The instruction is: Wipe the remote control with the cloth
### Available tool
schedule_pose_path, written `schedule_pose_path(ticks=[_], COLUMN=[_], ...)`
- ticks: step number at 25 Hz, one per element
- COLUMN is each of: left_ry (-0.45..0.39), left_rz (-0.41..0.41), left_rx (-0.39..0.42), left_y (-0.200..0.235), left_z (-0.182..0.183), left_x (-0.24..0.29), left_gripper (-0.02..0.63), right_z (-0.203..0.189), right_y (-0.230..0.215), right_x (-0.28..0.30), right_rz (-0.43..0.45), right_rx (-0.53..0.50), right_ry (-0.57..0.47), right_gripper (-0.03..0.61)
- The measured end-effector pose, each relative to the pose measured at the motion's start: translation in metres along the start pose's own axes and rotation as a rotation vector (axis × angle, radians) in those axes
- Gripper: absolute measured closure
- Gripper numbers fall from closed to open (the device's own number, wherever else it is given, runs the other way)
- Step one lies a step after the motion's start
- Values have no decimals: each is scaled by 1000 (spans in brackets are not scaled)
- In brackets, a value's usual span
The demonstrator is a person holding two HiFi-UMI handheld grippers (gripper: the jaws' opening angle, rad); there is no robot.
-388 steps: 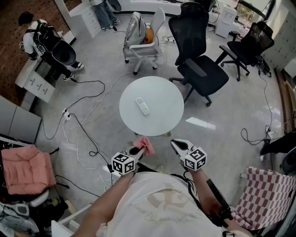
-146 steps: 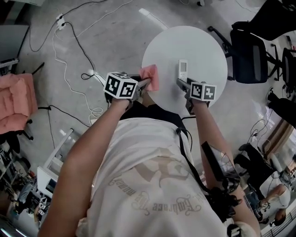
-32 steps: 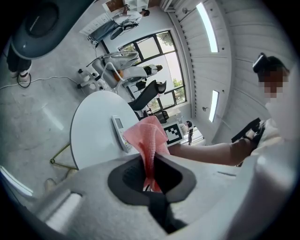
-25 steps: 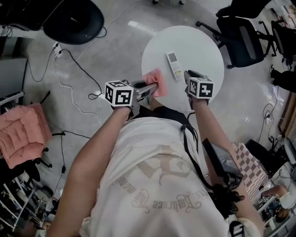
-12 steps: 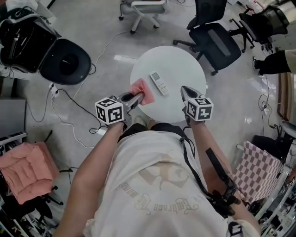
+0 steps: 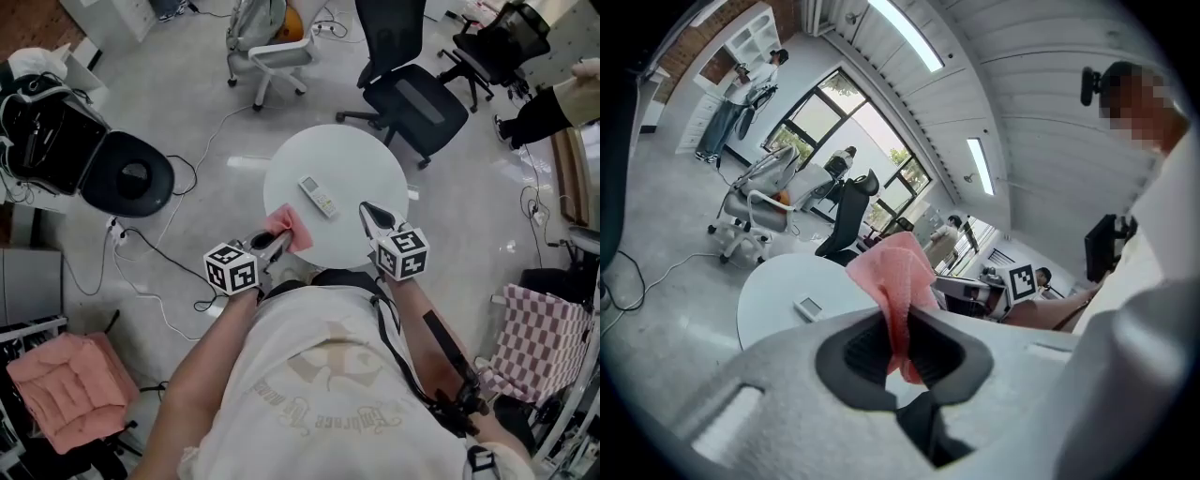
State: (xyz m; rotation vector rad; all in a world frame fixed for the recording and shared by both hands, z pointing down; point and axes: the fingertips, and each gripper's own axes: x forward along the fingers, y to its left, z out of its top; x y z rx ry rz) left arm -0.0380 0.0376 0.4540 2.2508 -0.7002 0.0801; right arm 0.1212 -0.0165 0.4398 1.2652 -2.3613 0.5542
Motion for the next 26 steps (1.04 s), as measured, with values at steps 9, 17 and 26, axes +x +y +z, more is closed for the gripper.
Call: schedule_pose_path(ticks=[9,17,26], left_ry=[16,20,11], left_rz=[-2,-2,12], left_rx=[18,37,31], left_y=[-3,-7,-6], left_z=[1,-1,-2], left_x=[-4,-4,1], left_gripper=[595,595,595], right_z=[-5,-8,-13], right_y=[8,14,13], right_x=[-12,-17,-16], right_rz=[18,39,68], right_rx=[22,22,22], right_ry=[-19,-40,-39], right_gripper=[572,572,572])
